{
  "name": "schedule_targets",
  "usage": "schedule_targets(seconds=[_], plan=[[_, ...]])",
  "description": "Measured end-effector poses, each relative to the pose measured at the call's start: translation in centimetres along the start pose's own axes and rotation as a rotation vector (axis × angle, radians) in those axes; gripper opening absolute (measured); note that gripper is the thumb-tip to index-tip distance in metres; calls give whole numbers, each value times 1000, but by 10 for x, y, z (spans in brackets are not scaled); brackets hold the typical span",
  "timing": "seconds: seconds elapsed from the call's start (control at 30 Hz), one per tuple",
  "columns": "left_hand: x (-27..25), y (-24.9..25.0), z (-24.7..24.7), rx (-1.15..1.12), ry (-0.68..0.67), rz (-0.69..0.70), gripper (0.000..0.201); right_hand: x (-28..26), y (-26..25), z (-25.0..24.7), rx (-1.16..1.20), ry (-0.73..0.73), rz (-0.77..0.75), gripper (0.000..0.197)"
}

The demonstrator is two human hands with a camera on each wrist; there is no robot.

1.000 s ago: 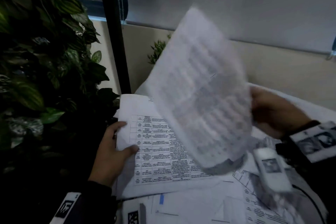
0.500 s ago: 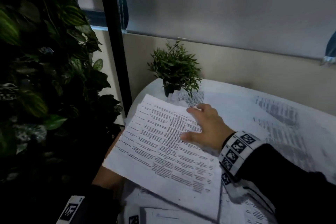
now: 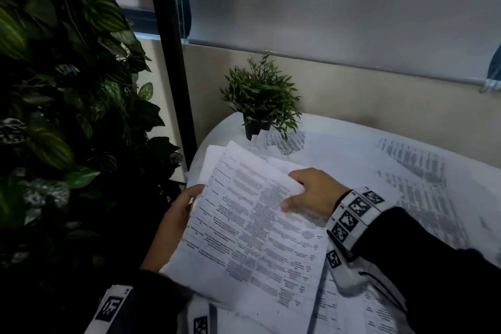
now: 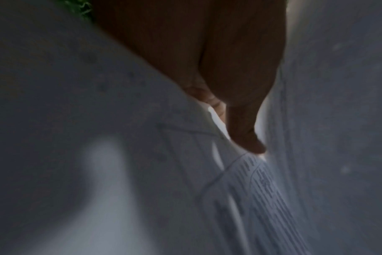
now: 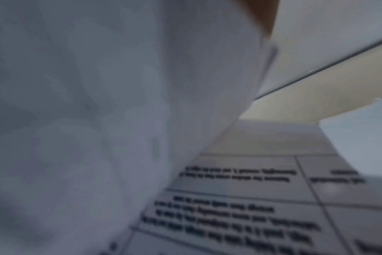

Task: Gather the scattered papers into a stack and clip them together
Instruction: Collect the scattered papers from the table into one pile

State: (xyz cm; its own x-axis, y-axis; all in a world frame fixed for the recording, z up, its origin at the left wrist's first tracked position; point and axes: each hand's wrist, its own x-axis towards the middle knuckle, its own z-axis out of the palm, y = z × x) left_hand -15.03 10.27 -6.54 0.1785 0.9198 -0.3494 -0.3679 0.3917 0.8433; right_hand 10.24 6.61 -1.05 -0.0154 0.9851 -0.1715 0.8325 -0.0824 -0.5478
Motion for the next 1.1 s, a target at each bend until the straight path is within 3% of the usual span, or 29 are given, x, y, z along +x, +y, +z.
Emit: schedule_targets(seconds=[0.07, 0.13, 0.23, 0.33, 0.43, 0.5, 0.57, 0.63, 0.7, 0.77, 0.93, 1.0, 1.1], plan=[[-12, -4, -3, 108, -47, 113, 14, -3, 1, -13, 49, 55, -3, 26], [-24, -13, -6, 213, -11, 208, 28, -4, 12, -24, 200, 161, 57, 15], [-27, -18, -8, 123, 80, 113, 66, -3, 38, -28, 429, 349, 234, 13], [-36, -15, -3, 156, 66, 134, 49, -9, 43, -11, 532, 305, 301, 24], [-37, -20, -2, 356, 152, 249, 52, -22, 19, 22, 429, 22, 154, 38], [-38, -18, -5, 434, 172, 273, 66, -27, 5, 34, 426, -78, 101, 40], [-35, -14, -17, 513, 172, 284, 73, -21, 6, 25, 187, 39, 166, 49], [-35, -7, -29, 614, 173, 313, 66, -13, 18, 12, -267, 129, 309, 68], [-32, -4, -37, 658, 204, 308, 55, -6, 35, 6, -500, 51, 485, 75], [-32, -3, -36, 640, 234, 247, 47, -5, 45, 8, -455, -62, 548, 69], [-24, -9, -36, 560, 201, 213, 39, -9, 41, 20, -570, 7, 354, 29], [-24, -11, -34, 566, 196, 218, 38, -11, 31, 16, -670, 28, 335, 25], [-25, -12, -32, 548, 212, 224, 40, -14, 21, -10, -549, 286, 397, 23]])
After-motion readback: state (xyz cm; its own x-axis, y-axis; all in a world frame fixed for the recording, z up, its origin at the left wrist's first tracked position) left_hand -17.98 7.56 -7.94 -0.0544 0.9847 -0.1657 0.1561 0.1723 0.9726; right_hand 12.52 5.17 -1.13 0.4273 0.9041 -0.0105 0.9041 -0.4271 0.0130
